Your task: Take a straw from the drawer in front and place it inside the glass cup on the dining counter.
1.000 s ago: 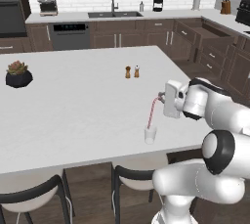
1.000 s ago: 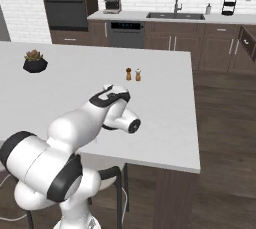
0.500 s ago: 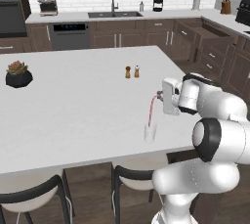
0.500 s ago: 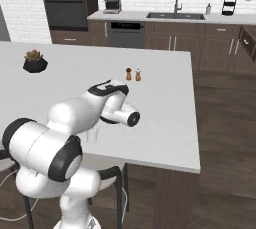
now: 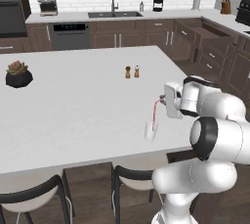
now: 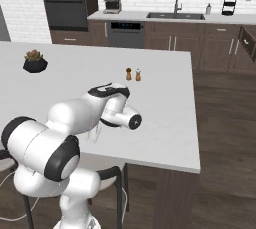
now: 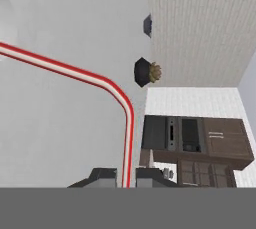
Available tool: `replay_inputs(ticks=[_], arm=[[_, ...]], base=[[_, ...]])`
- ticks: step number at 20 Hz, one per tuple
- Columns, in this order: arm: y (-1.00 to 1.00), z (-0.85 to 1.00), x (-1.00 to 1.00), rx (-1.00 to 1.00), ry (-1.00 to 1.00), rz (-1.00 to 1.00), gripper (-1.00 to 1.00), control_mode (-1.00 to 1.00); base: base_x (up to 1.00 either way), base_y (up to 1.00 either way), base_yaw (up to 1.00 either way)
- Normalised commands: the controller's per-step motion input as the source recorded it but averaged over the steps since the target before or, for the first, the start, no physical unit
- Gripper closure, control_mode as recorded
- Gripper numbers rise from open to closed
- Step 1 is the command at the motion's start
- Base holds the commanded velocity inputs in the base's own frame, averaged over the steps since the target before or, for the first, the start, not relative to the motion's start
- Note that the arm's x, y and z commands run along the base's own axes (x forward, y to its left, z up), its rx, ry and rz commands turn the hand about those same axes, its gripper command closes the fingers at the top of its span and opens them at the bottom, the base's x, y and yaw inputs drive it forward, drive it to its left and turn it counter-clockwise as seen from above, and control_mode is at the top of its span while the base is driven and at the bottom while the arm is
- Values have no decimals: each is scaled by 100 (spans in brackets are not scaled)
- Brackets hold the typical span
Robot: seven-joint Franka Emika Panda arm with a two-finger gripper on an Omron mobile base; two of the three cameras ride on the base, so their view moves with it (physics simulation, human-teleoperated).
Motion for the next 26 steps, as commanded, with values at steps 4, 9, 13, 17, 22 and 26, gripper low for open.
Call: replay_inputs(ticks=[4, 9, 13, 17, 22, 26], arm=[[23, -83, -61, -12, -25, 0, -100, -100], [22, -56, -26, -10, -27, 0, -100, -100], [4, -43, 0, -10, -29, 0, -100, -100], [0, -36, 0, -11, -30, 0, -100, -100], [9, -13, -24, -15, -23, 0, -100, -100], [23, -26, -42, -22, -6, 0, -100, -100]], base=[[0, 0, 0], [0, 0, 0], [0, 0, 0], [0, 0, 0], [0, 0, 0], [0, 0, 0]])
